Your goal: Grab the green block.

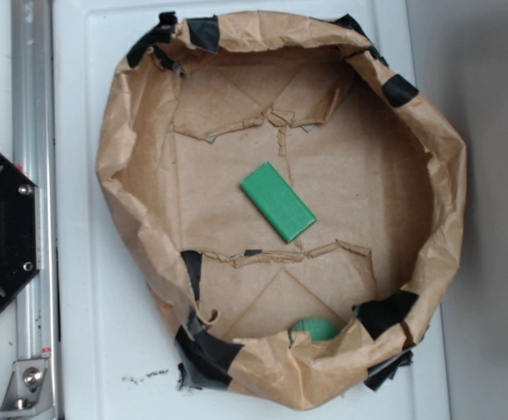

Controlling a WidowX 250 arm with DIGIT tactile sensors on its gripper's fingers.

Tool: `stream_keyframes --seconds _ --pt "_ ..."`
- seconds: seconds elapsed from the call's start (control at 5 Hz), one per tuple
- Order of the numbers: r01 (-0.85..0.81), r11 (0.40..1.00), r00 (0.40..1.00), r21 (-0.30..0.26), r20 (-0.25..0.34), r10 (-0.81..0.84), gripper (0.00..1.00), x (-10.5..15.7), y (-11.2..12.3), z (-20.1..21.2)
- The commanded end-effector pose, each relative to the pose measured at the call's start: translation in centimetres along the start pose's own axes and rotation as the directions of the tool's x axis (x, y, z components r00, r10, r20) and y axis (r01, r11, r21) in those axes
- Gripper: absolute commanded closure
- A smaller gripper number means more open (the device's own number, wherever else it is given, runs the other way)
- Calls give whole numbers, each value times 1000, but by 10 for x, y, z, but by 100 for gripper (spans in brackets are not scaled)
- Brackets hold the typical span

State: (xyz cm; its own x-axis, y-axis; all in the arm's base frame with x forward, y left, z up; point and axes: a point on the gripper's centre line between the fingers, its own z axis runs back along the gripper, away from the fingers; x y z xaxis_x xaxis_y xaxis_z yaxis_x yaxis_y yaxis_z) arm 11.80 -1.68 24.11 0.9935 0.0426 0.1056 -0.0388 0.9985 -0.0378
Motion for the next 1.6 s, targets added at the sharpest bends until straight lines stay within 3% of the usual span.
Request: stream_keyframes --seconds 0.0,0.2,0.4,0.6,0.8,1.2,1.4 --pt "0 1000 1000 0 0 0 0 0 0 0" --pt "207 978 978 -21 8 -207 0 42 17 -24" --pt "442 896 897 -45 34 -441 0 91 30 -61" --pt "434 857 891 -278 -10 -455 0 127 14 -119" --pt "470 878 877 -89 -66 -476 0 129 4 -156" --pt "470 878 877 -89 -66 -476 0 129 4 -156" --pt "566 821 809 -70 -144 -570 0 118 -10 -199"
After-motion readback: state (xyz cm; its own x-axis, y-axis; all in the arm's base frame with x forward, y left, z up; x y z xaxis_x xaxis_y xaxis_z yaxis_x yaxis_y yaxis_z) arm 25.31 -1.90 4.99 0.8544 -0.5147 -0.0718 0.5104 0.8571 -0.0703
